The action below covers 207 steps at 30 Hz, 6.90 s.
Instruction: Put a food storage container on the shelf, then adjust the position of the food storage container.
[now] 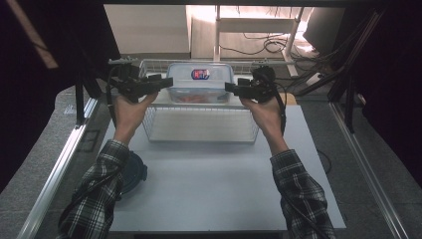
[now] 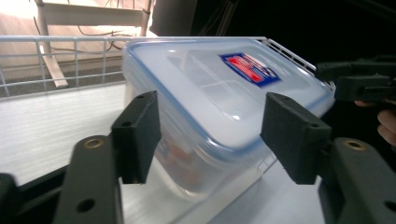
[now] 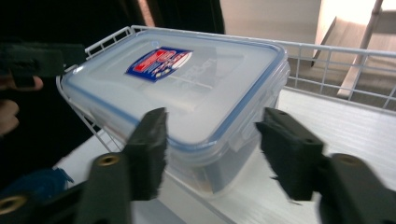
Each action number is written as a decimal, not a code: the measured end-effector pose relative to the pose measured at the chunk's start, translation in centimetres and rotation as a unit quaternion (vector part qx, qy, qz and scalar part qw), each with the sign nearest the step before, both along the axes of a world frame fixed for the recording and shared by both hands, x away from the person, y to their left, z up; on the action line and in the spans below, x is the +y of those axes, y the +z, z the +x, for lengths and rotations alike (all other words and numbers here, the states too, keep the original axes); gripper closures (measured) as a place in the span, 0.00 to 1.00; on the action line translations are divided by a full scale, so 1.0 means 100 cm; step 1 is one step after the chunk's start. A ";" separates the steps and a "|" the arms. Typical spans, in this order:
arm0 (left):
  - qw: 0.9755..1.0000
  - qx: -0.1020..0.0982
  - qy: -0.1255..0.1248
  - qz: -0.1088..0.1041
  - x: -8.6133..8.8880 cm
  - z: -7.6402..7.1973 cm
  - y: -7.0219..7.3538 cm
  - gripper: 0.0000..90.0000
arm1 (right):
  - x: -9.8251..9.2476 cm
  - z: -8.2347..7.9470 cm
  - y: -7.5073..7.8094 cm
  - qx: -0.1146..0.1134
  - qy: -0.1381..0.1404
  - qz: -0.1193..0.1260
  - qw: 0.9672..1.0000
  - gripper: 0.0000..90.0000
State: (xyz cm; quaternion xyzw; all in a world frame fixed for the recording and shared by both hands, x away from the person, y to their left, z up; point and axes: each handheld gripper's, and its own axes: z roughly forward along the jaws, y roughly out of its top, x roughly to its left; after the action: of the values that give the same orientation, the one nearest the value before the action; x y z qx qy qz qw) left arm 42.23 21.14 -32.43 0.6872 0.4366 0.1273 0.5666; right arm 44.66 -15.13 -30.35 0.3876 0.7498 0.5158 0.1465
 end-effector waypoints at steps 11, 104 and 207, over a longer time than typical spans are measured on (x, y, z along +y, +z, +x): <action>0.999 -0.003 -0.041 0.035 -0.010 -0.038 -0.020 0.21 | -0.013 -0.037 -0.011 -0.039 0.040 -0.012 0.998 0.14; 0.983 0.030 -0.111 0.145 -0.053 -0.199 -0.183 0.08 | -0.043 -0.191 -0.184 -0.013 0.093 -0.137 0.986 0.00; 0.977 0.150 0.044 0.147 0.022 -0.178 -0.192 1.00 | -0.031 -0.192 -0.197 -0.004 0.109 -0.199 0.974 0.01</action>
State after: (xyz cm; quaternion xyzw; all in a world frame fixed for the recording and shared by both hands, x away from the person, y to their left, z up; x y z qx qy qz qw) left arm 24.41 23.34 -51.61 0.7544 0.5231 0.1105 0.3809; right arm 25.49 -18.26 -50.05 0.2647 0.8746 0.3704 0.1665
